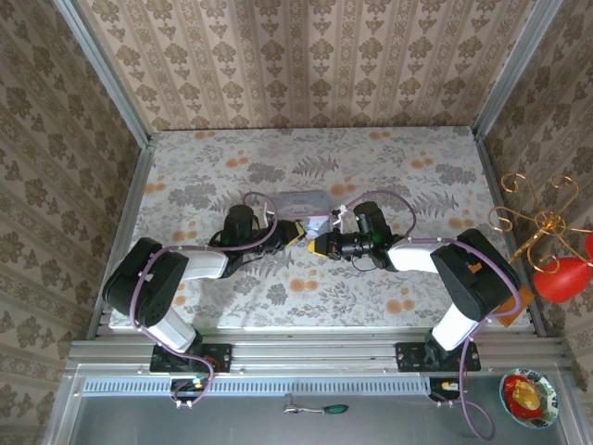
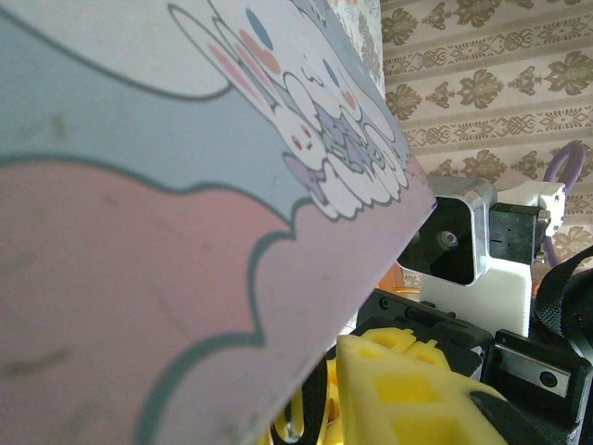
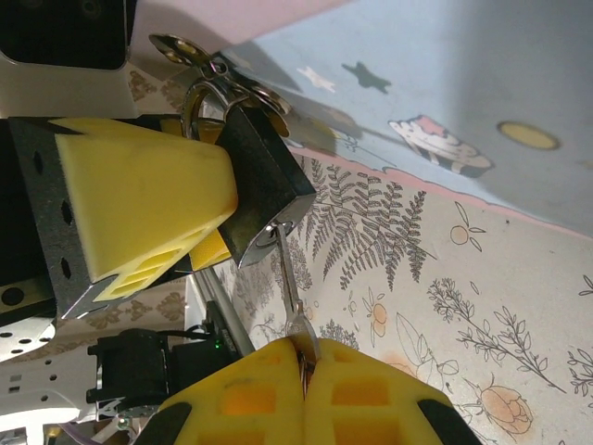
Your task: Unlock a padlock with a key
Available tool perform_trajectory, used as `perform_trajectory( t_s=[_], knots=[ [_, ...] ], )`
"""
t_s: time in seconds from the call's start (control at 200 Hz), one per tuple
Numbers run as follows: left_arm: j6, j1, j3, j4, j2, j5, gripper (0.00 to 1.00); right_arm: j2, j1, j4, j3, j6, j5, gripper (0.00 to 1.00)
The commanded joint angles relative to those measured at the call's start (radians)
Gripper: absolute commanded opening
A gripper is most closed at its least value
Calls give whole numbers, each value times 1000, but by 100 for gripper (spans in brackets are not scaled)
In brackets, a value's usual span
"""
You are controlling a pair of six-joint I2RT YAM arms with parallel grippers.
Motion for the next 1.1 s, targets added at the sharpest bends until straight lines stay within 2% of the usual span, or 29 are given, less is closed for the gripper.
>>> perform_trajectory(
  t_s=[0.0, 0.14, 0.485, 0.76, 1.09],
  knots=[
    [17, -19, 10, 18, 20, 38, 24, -36, 13, 57, 6, -15, 3, 0],
    [19, -15, 10, 18, 25, 36, 23, -38, 15, 56, -1, -16, 3, 0],
    [26, -14, 6, 20, 37, 25, 29, -50, 29, 34, -6, -27, 2, 0],
    [23, -12, -1, 33, 40, 22, 17, -32, 39, 29, -11, -32, 7, 0],
    [17, -13, -33, 100, 32, 66, 8, -10, -30, 7, -6, -18, -20, 0]
  ],
)
